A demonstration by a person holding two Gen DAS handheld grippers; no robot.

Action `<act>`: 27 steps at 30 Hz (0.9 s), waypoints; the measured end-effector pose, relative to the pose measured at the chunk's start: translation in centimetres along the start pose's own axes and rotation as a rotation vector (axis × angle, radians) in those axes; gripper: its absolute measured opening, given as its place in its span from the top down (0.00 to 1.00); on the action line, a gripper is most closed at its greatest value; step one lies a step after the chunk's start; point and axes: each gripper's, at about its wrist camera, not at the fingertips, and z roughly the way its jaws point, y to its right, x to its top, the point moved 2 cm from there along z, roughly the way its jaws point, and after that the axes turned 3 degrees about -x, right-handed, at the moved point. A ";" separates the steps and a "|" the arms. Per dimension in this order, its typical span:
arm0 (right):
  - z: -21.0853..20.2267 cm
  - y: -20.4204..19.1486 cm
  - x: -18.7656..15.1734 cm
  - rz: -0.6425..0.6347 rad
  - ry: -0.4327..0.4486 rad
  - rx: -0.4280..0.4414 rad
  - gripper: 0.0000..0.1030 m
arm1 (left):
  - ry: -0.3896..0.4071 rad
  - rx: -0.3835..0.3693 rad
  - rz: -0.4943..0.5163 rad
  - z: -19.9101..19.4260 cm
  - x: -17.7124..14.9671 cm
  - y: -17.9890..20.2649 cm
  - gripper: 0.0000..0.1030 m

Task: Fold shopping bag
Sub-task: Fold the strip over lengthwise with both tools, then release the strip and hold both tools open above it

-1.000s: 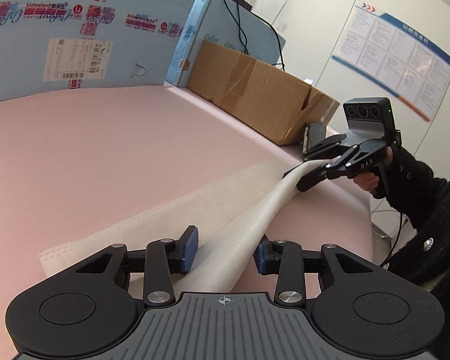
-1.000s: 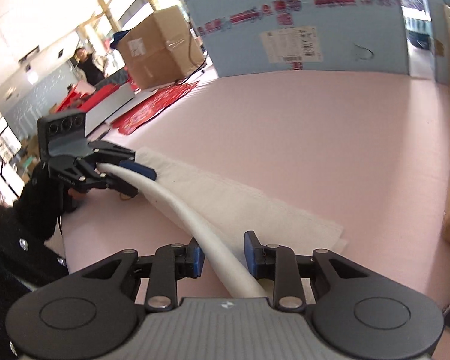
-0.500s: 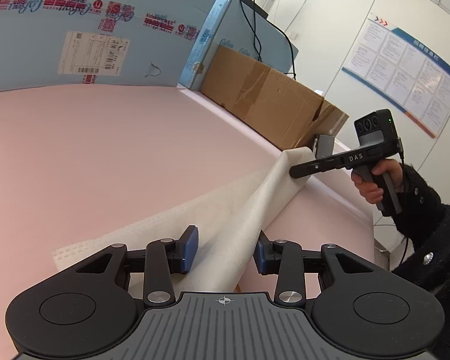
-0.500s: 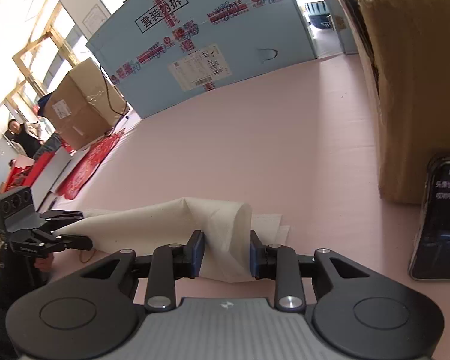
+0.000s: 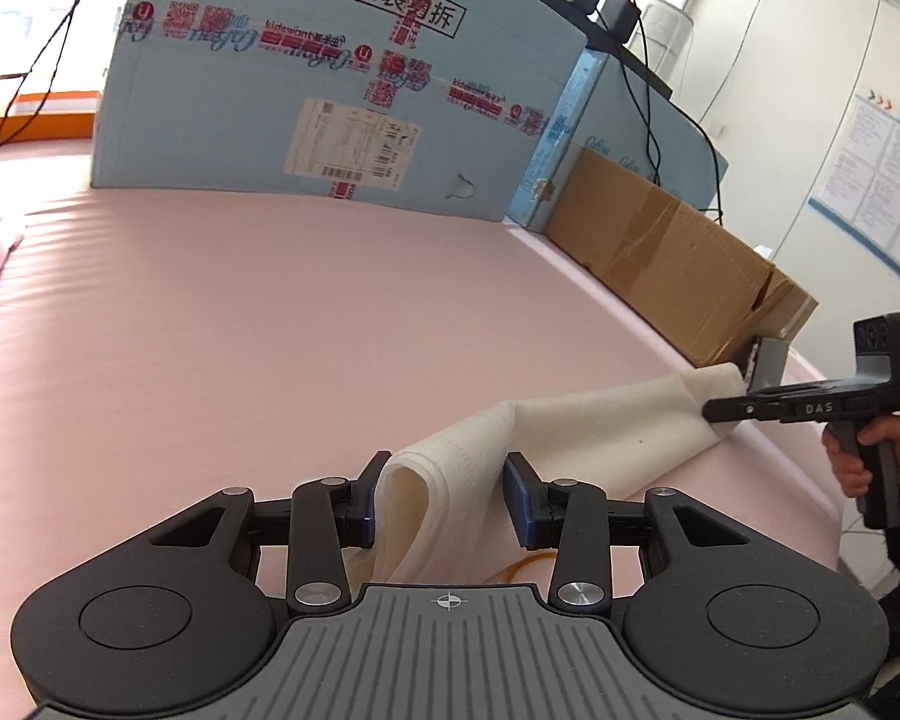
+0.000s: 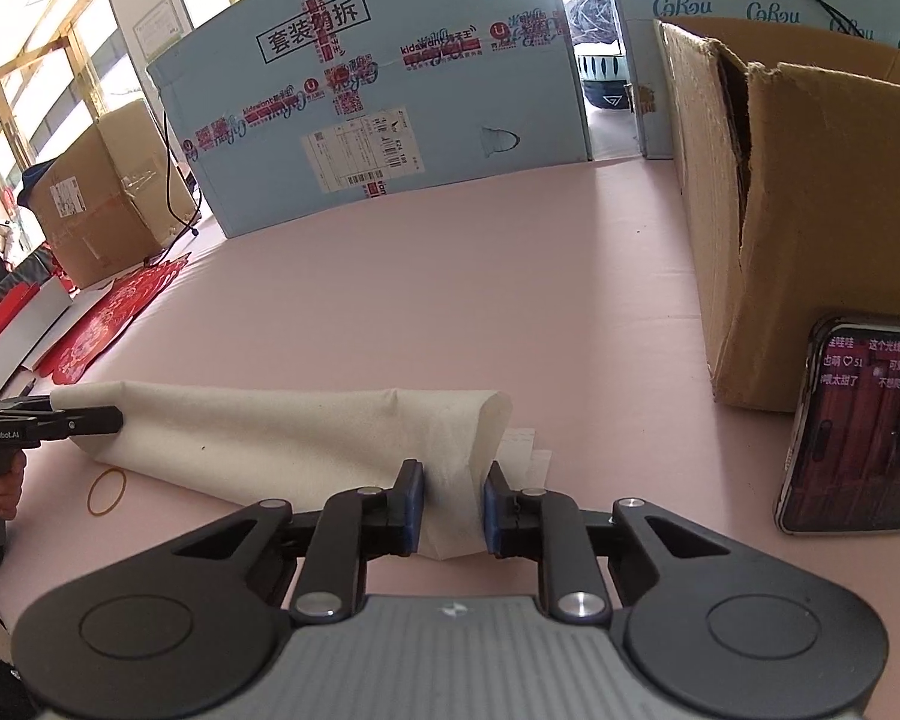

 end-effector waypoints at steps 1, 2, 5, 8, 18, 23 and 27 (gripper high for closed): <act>0.0 0.0 0.0 0.002 -0.001 0.000 0.79 | 0.001 0.034 0.022 -0.1 -0.1 0.3 0.61; 0.0 0.0 0.1 0.004 -0.002 -0.001 0.79 | 0.003 0.083 0.050 -0.4 -0.1 0.7 0.54; 0.1 0.1 0.2 0.016 -0.004 0.002 0.79 | 0.020 0.262 0.111 -0.7 0.0 1.3 0.33; 0.2 0.0 0.3 0.019 -0.005 -0.003 0.79 | 0.069 0.448 0.193 -1.4 0.4 2.2 0.31; 0.1 -0.5 0.0 0.005 0.015 -0.018 0.79 | 0.187 0.245 0.462 1.5 1.9 11.3 0.18; -0.6 0.1 -0.8 0.061 0.045 0.019 0.80 | -0.017 0.169 0.476 6.4 0.8 11.2 0.22; -1.6 0.9 -1.3 0.099 0.085 -0.007 0.76 | -0.050 0.115 0.388 6.8 0.7 9.8 0.22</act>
